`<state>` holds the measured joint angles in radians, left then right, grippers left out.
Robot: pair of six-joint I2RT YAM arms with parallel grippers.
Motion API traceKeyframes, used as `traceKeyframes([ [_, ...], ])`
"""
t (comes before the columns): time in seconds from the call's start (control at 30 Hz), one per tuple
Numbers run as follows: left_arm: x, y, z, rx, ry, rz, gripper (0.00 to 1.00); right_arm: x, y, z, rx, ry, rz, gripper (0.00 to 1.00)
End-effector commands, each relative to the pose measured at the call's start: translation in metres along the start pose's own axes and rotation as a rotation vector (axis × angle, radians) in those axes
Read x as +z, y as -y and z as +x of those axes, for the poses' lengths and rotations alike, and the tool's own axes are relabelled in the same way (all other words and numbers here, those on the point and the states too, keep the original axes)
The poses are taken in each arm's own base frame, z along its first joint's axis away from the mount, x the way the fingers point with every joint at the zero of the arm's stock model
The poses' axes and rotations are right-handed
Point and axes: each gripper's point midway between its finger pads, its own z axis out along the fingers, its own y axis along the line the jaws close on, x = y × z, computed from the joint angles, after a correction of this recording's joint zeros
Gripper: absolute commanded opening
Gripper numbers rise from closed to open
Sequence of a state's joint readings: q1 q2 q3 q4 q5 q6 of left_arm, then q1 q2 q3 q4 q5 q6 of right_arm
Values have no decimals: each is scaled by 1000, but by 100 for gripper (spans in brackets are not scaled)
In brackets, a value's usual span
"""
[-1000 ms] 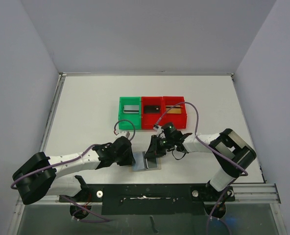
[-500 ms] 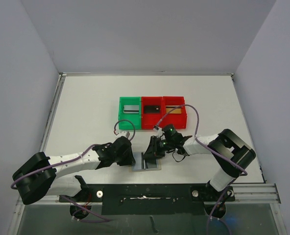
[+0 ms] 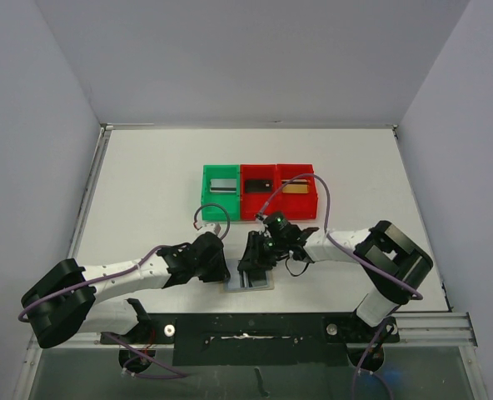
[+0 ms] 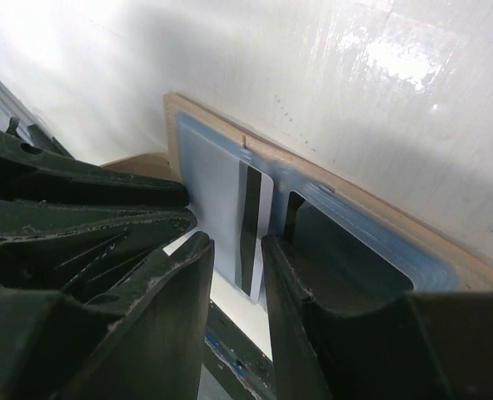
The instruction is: Take the credit cards out of the card holder
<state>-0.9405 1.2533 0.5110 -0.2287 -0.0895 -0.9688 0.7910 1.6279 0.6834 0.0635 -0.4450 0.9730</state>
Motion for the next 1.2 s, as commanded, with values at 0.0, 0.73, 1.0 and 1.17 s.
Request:
traceKeyframes([
  [0.0, 2, -19, 9, 12, -25, -60, 19, -5, 18, -9, -16, 65, 152, 33],
  [0.73, 3, -18, 9, 10, -25, -56, 17, 4, 6, -4, -100, 46, 215, 29],
  [1.0, 5, -19, 11, 3, -32, -62, 16, 8, -10, -3, -78, 35, 84, 12],
  [1.17, 5, -21, 12, -2, -33, -69, 15, 1, -17, -6, -60, 45, -10, 0],
])
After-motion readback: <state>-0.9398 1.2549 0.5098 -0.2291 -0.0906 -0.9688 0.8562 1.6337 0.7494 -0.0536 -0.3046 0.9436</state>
